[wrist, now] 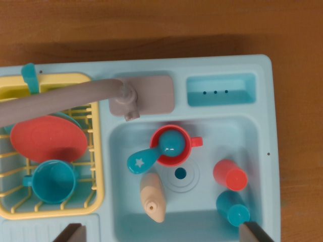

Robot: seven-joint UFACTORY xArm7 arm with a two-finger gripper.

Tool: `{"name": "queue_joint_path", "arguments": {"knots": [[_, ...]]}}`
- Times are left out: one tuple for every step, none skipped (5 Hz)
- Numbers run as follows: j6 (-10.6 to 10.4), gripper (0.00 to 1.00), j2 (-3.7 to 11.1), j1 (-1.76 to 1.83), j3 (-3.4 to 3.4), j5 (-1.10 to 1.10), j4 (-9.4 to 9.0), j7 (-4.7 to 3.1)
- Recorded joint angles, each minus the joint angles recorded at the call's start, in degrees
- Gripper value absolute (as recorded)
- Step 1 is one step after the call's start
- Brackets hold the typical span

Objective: Pick detergent from the sink

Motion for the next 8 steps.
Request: {"name": "queue_joint_path", "arguments": {"knots": [[0.00,0.00,0.00,0.00,0.00,0.00,0.00,0.00],[-0.10,0.00,0.01,0.00,-0.01,0.01,-0.09,-0.05],[-0.10,0.00,0.01,0.00,-0.01,0.01,-0.09,-0.05],[-0.56,0.00,0.05,-0.01,-0.03,0.07,-0.54,-0.30],[-0.56,0.00,0.05,-0.01,-0.03,0.07,-0.54,-0.30],[-1.41,0.00,0.12,-0.03,-0.08,0.17,-1.34,-0.76],[-1.41,0.00,0.12,-0.03,-0.08,0.17,-1.34,-0.76],[-2.59,0.00,0.23,-0.06,-0.15,0.31,-2.48,-1.40]]}}
